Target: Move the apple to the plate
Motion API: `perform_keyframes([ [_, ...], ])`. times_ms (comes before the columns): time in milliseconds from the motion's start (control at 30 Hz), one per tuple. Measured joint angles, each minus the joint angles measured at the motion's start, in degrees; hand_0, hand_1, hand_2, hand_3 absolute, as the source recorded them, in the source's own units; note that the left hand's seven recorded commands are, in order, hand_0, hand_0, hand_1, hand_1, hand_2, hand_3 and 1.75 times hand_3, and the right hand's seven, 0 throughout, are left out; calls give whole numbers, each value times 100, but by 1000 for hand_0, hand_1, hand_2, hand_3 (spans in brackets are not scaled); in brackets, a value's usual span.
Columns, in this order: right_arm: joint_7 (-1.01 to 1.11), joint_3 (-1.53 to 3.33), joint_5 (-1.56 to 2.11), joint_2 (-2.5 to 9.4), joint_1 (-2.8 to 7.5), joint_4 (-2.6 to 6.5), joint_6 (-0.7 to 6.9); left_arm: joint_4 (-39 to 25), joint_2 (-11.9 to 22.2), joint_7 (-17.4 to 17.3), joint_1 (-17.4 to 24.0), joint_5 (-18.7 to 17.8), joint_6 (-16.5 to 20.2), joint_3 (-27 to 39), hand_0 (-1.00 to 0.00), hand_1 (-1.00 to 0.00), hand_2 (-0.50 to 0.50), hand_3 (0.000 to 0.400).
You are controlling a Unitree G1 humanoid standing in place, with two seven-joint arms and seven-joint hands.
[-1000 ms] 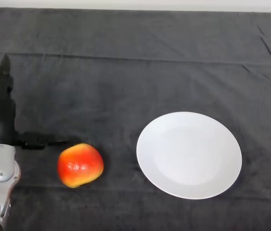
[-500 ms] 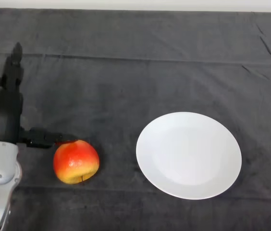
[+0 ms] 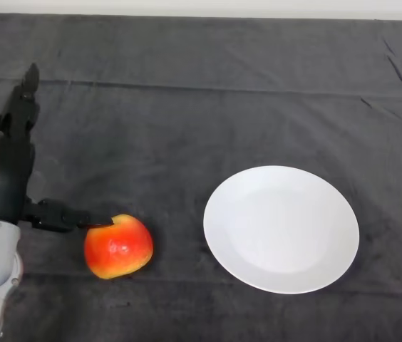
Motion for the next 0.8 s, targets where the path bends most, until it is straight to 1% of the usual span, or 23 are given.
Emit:
perform_keyframes([
  [67, 0, 0, 0, 0, 0, 0, 0, -274, 46, -112, 63, -1, 123, 0, 0, 0, 0, 0],
  [133, -2, 0, 0, 0, 0, 0, 0, -564, 127, -188, 221, -2, 193, 0, 0, 0, 0, 0],
  [233, -4, 0, 0, 0, 0, 0, 0, -742, 143, -220, 368, -3, 229, 0, 0, 0, 0, 0],
  [367, -8, 1, 0, 0, 0, 0, 0, -795, 144, -251, 578, -6, 197, 0, 0, 0, 0, 0],
  [467, -10, 1, 0, 0, 0, 0, 0, -764, 144, -260, 627, -6, 43, 0, 0, 0, 0, 0],
  [600, -11, 1, 0, 0, 0, 0, 0, -508, 145, -261, 594, 2, -299, 0, 0, 0, 0, 0],
  [733, -13, 1, 0, 0, 0, 0, 0, 71, 145, -261, 543, 87, -439, -4, 0, 0, 0, 0],
  [800, -16, 1, 0, 0, 0, 0, 0, 484, 144, -261, 477, 102, -527, -41, 0, 0, 0, 0],
])
